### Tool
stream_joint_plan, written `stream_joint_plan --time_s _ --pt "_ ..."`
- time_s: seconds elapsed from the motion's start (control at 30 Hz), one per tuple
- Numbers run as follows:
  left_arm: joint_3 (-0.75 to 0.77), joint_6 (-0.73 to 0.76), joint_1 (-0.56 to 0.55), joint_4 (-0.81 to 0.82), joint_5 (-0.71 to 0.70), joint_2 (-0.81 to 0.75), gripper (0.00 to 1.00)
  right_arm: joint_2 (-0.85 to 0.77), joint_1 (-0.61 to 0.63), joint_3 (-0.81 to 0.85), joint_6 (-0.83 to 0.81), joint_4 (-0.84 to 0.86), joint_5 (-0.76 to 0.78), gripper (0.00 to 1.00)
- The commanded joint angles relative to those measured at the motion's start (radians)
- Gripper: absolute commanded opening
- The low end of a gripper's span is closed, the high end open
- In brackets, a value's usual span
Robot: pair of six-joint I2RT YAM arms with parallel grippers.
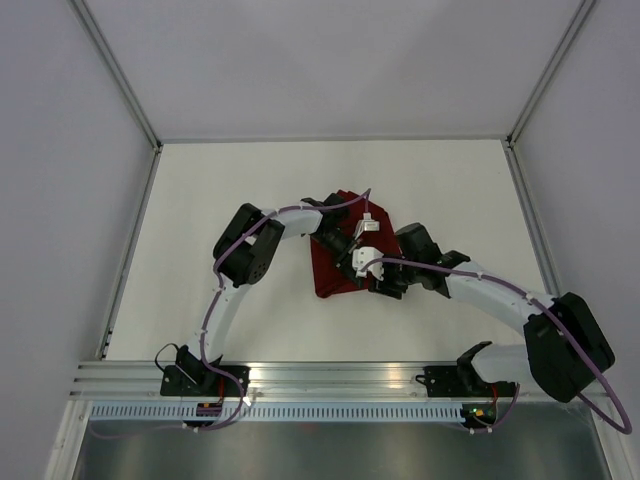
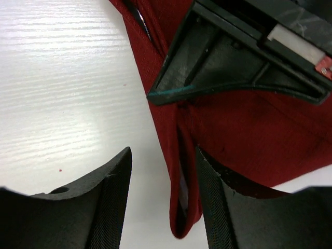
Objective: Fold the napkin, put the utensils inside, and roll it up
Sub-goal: Roll the napkin with the utensil
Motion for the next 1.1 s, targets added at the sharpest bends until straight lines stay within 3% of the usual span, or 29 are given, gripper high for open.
stream_joint_plan --time_s 0.0,0.47,0.67,0.77,0.97,1.07 --pt "0.011 0.013 0.000 -0.071 -0.054 0.068 0.02 0.066 0.045 0.003 -0.028 0.122 0.059 0.59" --pt "0.039 0.022 0.002 -0.097 -0.052 0.088 0.02 0.209 0.141 0.043 -0.005 0.188 0.120 0.59" --pt "0.050 0.029 0.002 -0.114 -0.054 0.094 0.02 0.261 0.147 0.070 -0.011 0.162 0.128 0.54" --pt "0.050 0.034 0.002 -0.120 -0.052 0.097 0.02 0.286 0.145 0.095 -0.016 0.121 0.116 0.48" --pt "0.047 0.040 0.008 -0.128 -0.049 0.093 0.02 0.355 0.144 0.178 -0.046 -0.031 0.062 0.26" --pt "0.048 0.037 0.017 -0.128 -0.049 0.083 0.08 0.388 0.133 0.217 -0.056 -0.115 0.033 0.20"
